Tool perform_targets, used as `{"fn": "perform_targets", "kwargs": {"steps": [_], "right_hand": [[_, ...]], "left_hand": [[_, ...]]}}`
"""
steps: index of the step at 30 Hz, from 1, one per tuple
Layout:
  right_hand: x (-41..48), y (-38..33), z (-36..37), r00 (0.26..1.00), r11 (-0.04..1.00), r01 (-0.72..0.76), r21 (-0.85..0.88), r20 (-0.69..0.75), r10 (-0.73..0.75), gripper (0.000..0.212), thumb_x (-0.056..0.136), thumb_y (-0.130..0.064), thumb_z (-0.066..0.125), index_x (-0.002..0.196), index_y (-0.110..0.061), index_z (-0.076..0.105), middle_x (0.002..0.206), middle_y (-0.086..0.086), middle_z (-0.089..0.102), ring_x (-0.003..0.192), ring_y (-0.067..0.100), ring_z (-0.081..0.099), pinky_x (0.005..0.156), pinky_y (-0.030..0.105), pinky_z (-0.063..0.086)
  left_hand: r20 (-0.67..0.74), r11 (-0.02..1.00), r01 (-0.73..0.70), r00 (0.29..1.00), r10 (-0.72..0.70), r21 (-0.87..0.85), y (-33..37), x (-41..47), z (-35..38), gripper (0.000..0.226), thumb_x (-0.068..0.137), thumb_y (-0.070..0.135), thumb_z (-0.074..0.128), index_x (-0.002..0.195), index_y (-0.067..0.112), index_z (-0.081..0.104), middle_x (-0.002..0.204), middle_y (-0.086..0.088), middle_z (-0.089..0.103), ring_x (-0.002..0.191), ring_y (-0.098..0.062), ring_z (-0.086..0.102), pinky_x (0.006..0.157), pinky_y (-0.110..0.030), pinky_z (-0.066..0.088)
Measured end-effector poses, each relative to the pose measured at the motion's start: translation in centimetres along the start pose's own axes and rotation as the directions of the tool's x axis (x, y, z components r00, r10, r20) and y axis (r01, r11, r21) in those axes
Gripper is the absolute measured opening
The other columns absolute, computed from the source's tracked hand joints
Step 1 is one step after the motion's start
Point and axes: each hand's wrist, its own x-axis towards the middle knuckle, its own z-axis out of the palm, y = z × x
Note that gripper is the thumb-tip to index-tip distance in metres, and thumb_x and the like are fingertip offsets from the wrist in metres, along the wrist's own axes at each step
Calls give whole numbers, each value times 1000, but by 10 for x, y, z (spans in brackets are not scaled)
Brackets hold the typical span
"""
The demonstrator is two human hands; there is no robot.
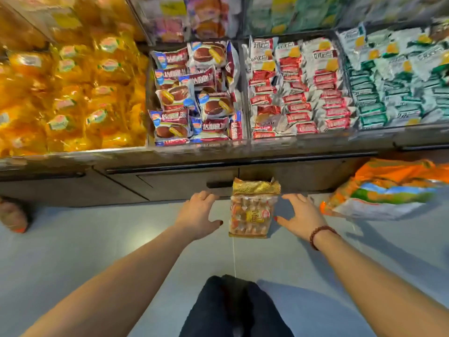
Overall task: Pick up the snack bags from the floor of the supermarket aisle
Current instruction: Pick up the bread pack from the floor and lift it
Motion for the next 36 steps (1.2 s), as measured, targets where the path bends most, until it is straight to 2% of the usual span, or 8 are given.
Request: {"fn": "perform_targets", "kwargs": {"steps": [10, 17, 20, 22, 24, 28, 31, 36], "right_hand": [[140, 110, 167, 989, 989, -147, 3, -13, 147, 82, 85, -48, 64, 149, -20, 22, 152, 4, 31, 138, 26, 33, 109, 39, 36], [225, 158, 244, 986, 927, -156, 342, 2, 165, 108, 67, -47, 81, 148, -8, 20, 152, 9, 29, 140, 28, 30, 109, 40, 33], [248, 165, 264, 992, 834, -98, 542, -10, 123, 88, 59, -35, 88, 130, -11, 42, 130, 4, 53, 124, 21, 50, 97, 33, 43], [253, 164, 270, 989, 774, -69, 630, -56, 134, 66, 68, -15, 84, 123, -8, 48, 115, 0, 58, 113, 16, 56, 86, 25, 44], [248, 158, 267, 987, 745, -49, 665, -81, 137, 57, 71, -10, 82, 119, -6, 51, 106, -3, 60, 100, 11, 59, 74, 16, 46], [221, 150, 246, 990, 752, -54, 656, -61, 125, 45, 75, -5, 77, 114, -4, 56, 91, -7, 63, 78, -4, 57, 57, 7, 46], [186, 144, 218, 987, 780, -74, 621, -66, 146, 38, 76, -6, 77, 109, -5, 58, 85, -5, 63, 72, -3, 54, 54, 8, 42], [103, 127, 153, 977, 766, -127, 630, -56, 208, 31, 79, -6, 74, 100, -10, 52, 67, -10, 47, 60, 0, 45, 45, 4, 38]], "left_hand": [[55, 999, -10, 998, 8, 35, -41, 144, 200, 88, 74, 55, 70, 145, 22, 30, 145, 0, 36, 133, -20, 36, 104, -33, 36], [-47, 985, -15, 999, 7, -173, -64, 224, 294, 98, 62, 53, 79, 142, 24, 32, 131, -1, 48, 124, -21, 44, 99, -38, 43], [-48, 917, -31, 999, 13, -397, -74, 242, 316, 90, 60, 44, 85, 135, 25, 39, 123, 4, 56, 116, -17, 52, 93, -34, 46], [-35, 861, -31, 999, 15, -508, -77, 246, 322, 84, 62, 35, 87, 131, 27, 40, 113, 9, 61, 103, -9, 58, 80, -21, 48], [-21, 826, -35, 999, 29, -562, -75, 243, 320, 78, 66, 28, 86, 129, 28, 40, 110, 12, 62, 95, -3, 58, 72, -11, 42], [25, 845, -35, 998, 57, -534, -63, 224, 299, 64, 70, 29, 82, 125, 27, 48, 115, 10, 63, 104, -11, 60, 84, -25, 50], [48, 858, -45, 996, 81, -512, -48, 198, 268, 63, 70, 32, 81, 125, 28, 50, 116, 10, 64, 107, -13, 60, 89, -31, 51], [120, 863, -57, 984, 135, -503, -2, 140, 194, 67, 68, 41, 79, 125, 32, 48, 116, 10, 64, 107, -13, 59, 92, -35, 51]]}}
